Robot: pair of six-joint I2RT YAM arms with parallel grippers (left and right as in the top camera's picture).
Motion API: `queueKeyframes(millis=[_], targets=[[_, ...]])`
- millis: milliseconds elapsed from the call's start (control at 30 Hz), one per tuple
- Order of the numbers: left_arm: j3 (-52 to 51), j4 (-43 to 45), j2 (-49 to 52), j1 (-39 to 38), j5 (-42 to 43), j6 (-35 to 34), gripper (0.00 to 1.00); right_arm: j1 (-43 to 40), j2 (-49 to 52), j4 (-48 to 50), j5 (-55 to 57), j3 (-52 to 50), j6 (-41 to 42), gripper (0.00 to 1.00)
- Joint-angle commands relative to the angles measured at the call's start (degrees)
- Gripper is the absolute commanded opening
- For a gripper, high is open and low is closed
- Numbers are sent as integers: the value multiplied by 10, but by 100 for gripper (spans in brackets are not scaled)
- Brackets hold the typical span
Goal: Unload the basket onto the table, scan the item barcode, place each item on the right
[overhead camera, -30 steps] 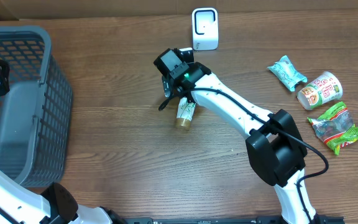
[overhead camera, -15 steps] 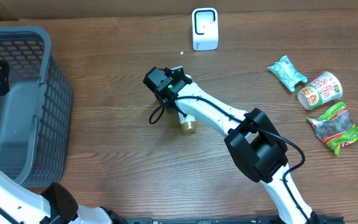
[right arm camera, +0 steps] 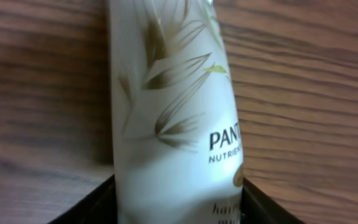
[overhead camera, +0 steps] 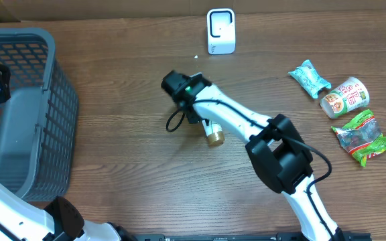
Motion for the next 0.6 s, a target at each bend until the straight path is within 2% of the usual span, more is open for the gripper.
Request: queueKeyframes(millis=[0,133,267,567], targets=[[0,2,0,-4,8,11,100,-34,0,-12,-213,32,-71,45],[0,2,1,-4,8,11,100,-93,0,-49,-375,39,-140,35],[0,2,1,-4,8,11,100,-141,0,-62,-488,39,-187,31],[0,2,1,-4,8,11,100,-219,1,-50,-679,21,-272,33]])
